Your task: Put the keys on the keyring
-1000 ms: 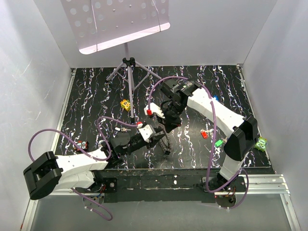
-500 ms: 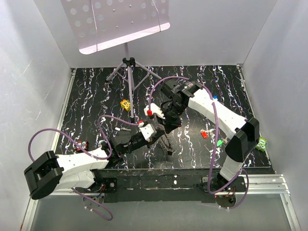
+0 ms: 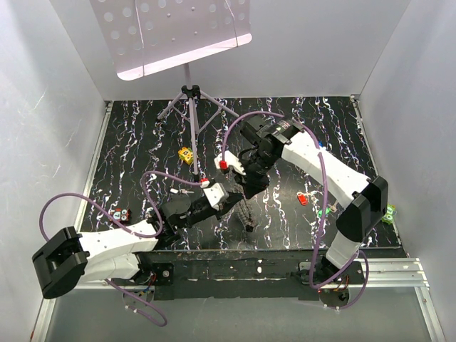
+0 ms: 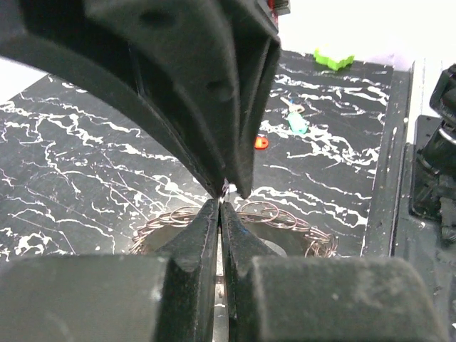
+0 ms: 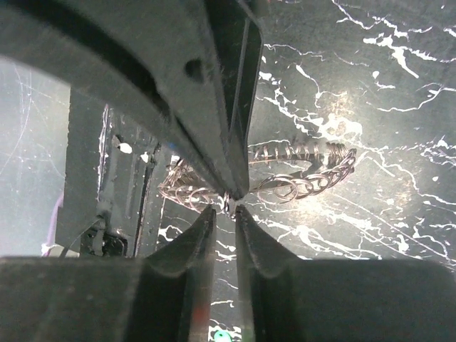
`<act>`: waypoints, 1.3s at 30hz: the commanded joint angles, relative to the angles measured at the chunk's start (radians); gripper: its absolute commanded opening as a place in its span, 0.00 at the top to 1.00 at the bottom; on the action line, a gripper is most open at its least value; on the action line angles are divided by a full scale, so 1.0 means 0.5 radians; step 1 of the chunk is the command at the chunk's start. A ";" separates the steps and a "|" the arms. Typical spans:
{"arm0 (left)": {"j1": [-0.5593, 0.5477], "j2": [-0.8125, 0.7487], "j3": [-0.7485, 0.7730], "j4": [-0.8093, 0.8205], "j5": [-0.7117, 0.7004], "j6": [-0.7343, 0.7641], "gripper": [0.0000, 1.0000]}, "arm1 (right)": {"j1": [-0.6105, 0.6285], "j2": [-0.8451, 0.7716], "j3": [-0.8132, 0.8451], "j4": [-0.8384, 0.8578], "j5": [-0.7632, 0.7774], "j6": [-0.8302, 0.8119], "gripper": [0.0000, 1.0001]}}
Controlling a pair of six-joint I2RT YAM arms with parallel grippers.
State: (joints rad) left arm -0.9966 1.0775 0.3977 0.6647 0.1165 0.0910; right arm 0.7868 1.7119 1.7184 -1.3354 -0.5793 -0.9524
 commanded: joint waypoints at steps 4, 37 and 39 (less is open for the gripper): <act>0.017 -0.197 -0.230 0.413 -0.067 -0.255 1.00 | -0.033 -0.236 0.015 -0.235 -0.207 0.061 0.66; 0.017 -0.277 -0.372 1.156 -0.248 -0.397 1.00 | -0.328 -0.353 -0.185 0.719 -1.241 0.214 0.66; 0.017 -0.290 -0.375 1.137 -0.245 -0.391 1.00 | -0.325 -0.337 -0.179 0.719 -1.222 0.217 0.67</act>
State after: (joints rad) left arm -0.9936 0.9447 0.1898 1.2041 -0.0151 -0.1158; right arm 0.6231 1.5311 1.5818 -0.9905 -1.1522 -0.8661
